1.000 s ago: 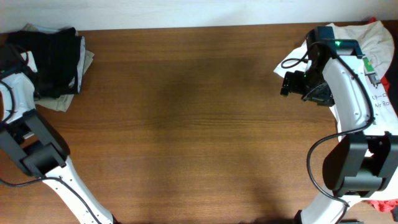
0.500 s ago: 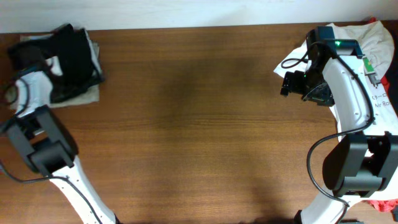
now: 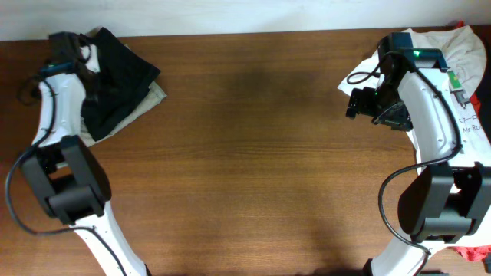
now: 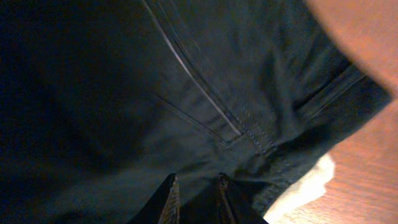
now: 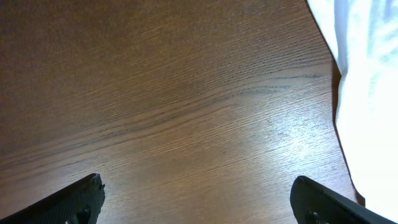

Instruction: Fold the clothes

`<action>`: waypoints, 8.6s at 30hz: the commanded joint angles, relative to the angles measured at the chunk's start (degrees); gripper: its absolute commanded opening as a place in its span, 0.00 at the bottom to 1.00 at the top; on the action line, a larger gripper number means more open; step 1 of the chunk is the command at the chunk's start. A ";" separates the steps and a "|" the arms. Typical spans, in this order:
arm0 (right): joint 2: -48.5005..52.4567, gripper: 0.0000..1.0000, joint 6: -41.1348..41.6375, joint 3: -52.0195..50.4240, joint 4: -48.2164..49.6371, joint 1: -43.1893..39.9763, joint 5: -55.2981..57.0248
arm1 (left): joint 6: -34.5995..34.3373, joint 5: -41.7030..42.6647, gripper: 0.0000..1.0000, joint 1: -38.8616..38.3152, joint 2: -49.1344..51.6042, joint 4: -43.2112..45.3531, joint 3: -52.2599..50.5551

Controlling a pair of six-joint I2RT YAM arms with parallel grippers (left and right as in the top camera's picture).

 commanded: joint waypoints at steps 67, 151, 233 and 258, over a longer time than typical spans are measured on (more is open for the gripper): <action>-0.61 0.99 0.00 0.00 -0.02 0.09 1.09 | -10.08 -12.94 0.01 13.79 3.17 6.93 -18.91; -0.61 0.99 0.00 0.00 -0.02 0.09 1.09 | -6.47 23.45 0.99 3.04 -97.72 -20.98 -42.51; -109.55 0.99 -7.82 -99.84 73.20 9.05 -7.54 | 5.33 -1.29 0.99 -14.16 -126.79 40.19 -110.31; -109.55 0.99 -16.96 -99.84 71.78 9.07 -6.69 | 5.33 -1.29 0.99 -14.16 -126.79 40.19 -110.31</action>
